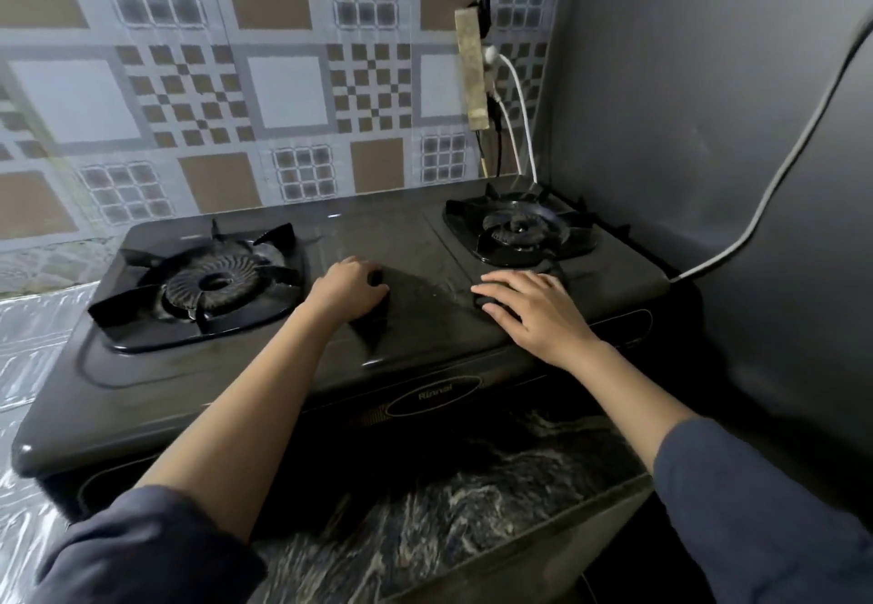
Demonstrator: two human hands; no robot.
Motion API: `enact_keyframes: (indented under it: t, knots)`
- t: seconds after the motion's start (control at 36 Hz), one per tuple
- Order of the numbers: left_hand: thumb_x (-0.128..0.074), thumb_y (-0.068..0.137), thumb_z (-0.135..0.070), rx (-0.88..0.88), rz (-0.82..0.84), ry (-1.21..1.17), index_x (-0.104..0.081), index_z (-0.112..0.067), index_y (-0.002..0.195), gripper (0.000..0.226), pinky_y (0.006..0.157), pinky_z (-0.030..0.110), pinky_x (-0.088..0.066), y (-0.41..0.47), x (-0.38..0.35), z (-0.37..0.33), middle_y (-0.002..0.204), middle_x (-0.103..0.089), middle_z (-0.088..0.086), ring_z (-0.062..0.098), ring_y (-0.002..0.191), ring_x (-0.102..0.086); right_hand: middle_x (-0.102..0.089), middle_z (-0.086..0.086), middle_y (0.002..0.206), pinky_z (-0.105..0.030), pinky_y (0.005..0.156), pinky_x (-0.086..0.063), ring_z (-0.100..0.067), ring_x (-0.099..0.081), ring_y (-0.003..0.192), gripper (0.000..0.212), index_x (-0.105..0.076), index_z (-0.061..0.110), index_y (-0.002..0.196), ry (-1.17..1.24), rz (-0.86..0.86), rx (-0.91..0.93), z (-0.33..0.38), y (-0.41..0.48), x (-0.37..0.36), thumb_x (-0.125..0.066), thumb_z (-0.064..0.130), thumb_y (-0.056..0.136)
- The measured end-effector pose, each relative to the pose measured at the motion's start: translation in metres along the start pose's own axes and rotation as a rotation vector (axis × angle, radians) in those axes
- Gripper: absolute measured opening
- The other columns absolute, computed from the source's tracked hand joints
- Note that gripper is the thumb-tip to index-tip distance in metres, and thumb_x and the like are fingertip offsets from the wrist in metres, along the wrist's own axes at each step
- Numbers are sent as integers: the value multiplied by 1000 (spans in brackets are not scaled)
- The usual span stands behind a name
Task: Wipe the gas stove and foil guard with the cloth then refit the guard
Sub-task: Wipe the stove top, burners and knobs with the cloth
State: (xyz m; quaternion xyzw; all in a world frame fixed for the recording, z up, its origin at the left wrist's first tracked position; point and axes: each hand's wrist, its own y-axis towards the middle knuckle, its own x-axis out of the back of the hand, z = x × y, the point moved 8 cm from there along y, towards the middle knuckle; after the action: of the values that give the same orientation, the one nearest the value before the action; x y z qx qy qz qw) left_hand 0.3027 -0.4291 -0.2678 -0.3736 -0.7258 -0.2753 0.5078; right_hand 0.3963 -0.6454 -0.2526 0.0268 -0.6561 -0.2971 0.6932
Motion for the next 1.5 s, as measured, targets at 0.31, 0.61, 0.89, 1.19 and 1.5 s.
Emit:
enact_keyframes:
  t: [0.31, 0.61, 0.89, 1.19, 1.5]
  knots:
    - [-55, 85, -34, 51, -31, 7, -57, -17, 122, 41, 99, 45, -43, -8, -2, 4, 123, -56, 14, 34, 116, -51, -43, 7, 143, -40, 106, -34, -18, -40, 131, 40, -46, 27, 133, 147, 199, -126, -6, 29, -11, -38, 39, 95]
    - [-54, 86, -32, 50, -87, 0, -57, -17, 124, 40, 99, 41, -43, -39, 4, -2, 127, -57, 13, 32, 117, -52, -49, 6, 139, -37, 101, -39, -17, -50, 124, 45, -54, 25, 127, 226, 7, -101, -3, 24, -14, -33, 40, 90]
    - [-48, 85, -58, -99, -43, 35, -29, -16, 145, 75, 121, 36, -10, -114, -3, -16, 155, -25, 0, 12, 145, -13, -37, -1, 147, -39, 109, -23, -24, -34, 134, 42, -40, 19, 137, 181, 12, -405, 36, 33, -34, -36, 29, 96]
    - [-33, 84, -67, -79, -282, 163, -17, -13, 148, 85, 117, 32, 6, -163, 16, 33, 158, -10, 0, 12, 146, 3, -29, -4, 152, -36, 111, -24, -25, -32, 136, 47, -31, 17, 142, 136, 93, -308, 77, 43, -43, -35, 26, 97]
    - [-17, 73, -74, 92, -421, 166, -15, -13, 148, 97, 118, 34, 3, -207, 37, 106, 158, -10, 0, 11, 145, 5, -26, -7, 153, -41, 113, -21, -29, -29, 137, 48, -30, 13, 142, 164, 94, -385, 136, 50, -56, -35, 25, 96]
